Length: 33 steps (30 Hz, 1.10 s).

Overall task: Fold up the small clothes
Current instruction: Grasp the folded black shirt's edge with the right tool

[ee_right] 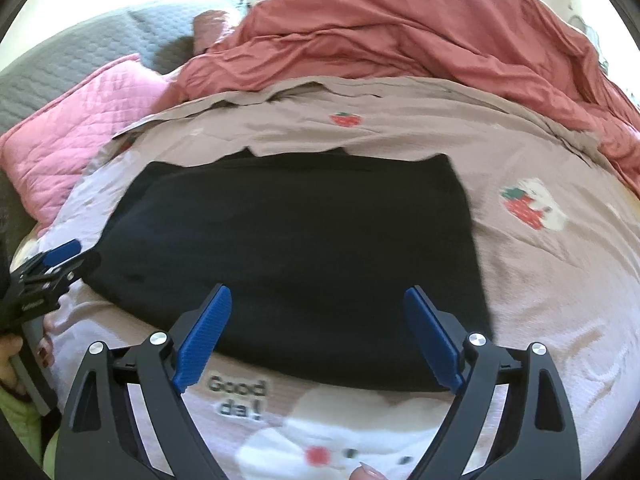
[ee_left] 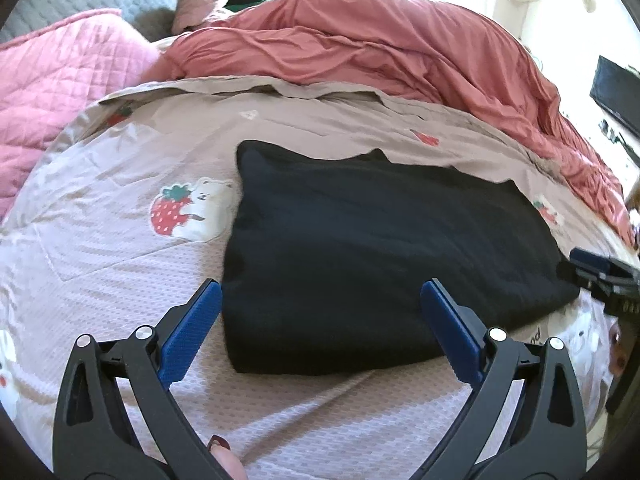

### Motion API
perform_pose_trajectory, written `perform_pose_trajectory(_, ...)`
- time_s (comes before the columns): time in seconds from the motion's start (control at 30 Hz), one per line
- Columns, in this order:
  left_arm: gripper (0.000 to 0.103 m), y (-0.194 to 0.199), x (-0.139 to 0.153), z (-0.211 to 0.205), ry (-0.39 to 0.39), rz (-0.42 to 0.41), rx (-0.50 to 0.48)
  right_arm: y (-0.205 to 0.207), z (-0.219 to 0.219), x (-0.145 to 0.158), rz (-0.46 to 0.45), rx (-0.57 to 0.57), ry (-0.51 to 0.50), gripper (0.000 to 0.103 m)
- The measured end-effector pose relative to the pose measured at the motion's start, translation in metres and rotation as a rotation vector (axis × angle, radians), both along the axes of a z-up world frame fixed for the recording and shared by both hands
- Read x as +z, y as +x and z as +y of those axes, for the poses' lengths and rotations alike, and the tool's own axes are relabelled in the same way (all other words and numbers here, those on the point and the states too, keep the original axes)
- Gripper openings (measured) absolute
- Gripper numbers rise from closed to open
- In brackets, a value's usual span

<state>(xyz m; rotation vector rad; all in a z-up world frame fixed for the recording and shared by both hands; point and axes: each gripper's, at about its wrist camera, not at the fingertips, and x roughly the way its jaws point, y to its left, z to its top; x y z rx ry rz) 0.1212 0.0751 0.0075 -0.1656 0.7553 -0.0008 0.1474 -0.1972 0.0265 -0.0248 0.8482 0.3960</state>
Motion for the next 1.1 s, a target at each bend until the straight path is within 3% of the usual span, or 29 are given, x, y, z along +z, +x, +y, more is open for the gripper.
perform_pose_trajectory(0.6, 0.093, -0.004, 0.003, 0.098, -0.179, 0.008, 0.263, -0.021, 0.171, -0.008, -0.056, 0.377, -0.095, 0.088)
perform_pose_trajectory(0.87, 0.093, -0.008, 0.003, 0.117, -0.231, 0.005, 0.313, -0.031, 0.228, -0.026, -0.106, 0.485, -0.244, 0.088)
perform_pose_trajectory(1.1, 0.093, -0.003, 0.0, 0.117, -0.248, 0.016, 0.302, -0.038, 0.247, -0.048, -0.176, 0.537, -0.407, 0.088)
